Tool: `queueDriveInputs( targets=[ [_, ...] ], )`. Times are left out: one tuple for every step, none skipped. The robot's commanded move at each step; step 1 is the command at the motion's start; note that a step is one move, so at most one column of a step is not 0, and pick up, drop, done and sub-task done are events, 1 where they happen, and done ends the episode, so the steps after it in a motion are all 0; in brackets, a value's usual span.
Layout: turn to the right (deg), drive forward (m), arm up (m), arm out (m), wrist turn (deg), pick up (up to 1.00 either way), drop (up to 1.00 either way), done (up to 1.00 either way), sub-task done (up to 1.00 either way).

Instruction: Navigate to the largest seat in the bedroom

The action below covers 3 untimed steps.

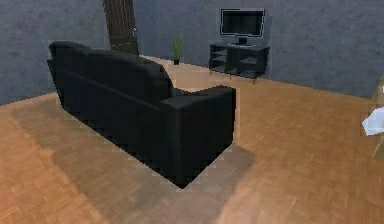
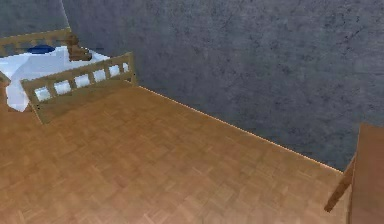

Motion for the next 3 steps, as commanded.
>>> queueDriveInputs(
  targets=[
    [0.0, 0.45, 0.0, 0.0, 0.0, 0.0, 0.0, 0.0, 0.0],
    [-21.0, 0.0, 0.0, 0.0, 0.0, 0.0, 0.0, 0.0, 0.0],
    [0.0, 0.0, 0.0, 0.0, 0.0, 0.0, 0.0, 1.0, 0.0]
  ],
)
